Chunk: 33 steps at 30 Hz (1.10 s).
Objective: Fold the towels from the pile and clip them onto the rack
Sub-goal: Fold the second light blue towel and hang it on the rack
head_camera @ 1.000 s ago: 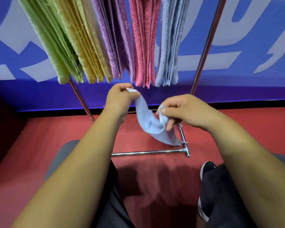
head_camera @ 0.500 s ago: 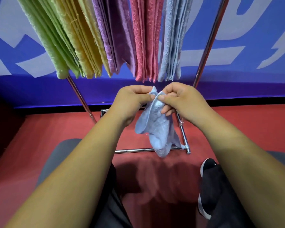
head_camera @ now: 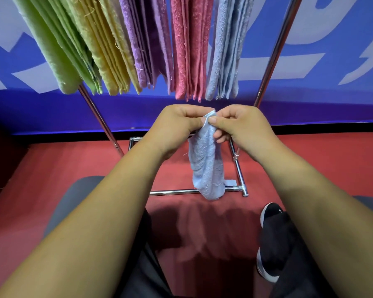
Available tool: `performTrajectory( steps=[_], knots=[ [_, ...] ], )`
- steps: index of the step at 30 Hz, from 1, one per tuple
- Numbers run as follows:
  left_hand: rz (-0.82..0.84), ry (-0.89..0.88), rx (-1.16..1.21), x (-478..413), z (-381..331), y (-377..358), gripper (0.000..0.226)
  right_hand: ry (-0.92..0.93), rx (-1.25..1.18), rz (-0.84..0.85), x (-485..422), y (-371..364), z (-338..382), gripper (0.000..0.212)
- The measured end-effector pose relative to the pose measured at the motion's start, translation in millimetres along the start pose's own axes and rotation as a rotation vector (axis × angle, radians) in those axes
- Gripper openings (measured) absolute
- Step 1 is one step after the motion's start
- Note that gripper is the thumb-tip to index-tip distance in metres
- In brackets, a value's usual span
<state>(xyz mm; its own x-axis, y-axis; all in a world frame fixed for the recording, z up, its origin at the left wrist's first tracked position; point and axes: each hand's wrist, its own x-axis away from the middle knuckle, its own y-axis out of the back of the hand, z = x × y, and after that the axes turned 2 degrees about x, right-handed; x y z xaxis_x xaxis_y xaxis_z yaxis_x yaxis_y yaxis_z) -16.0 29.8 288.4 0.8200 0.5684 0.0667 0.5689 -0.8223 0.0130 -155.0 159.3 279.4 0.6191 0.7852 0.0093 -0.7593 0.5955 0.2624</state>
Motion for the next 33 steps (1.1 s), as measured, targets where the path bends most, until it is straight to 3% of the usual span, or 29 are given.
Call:
performTrajectory(
  steps=[9,17,25,30,33],
  knots=[
    [0.066,0.015,0.028,0.7,-4.2,4.7,0.034,-0.074,-0.174,0.001,2.4,0.0,1.4,0.016],
    [0.201,-0.006,0.047,2.0,-7.1,14.3,0.014,-0.226,-0.203,0.211,5.7,12.3,3.5,0.035],
    [0.270,-0.050,-0.029,4.8,-8.3,12.2,0.025,-0.366,-0.246,0.318,10.5,15.4,-4.6,0.057],
    [0.267,-0.090,-0.058,3.7,-9.3,10.6,0.015,-0.396,-0.242,0.366,9.8,18.2,-7.0,0.043],
    [0.215,-0.150,-0.077,1.8,-10.2,11.8,0.008,-0.372,-0.293,0.358,8.6,16.5,-5.6,0.050]
  ],
)
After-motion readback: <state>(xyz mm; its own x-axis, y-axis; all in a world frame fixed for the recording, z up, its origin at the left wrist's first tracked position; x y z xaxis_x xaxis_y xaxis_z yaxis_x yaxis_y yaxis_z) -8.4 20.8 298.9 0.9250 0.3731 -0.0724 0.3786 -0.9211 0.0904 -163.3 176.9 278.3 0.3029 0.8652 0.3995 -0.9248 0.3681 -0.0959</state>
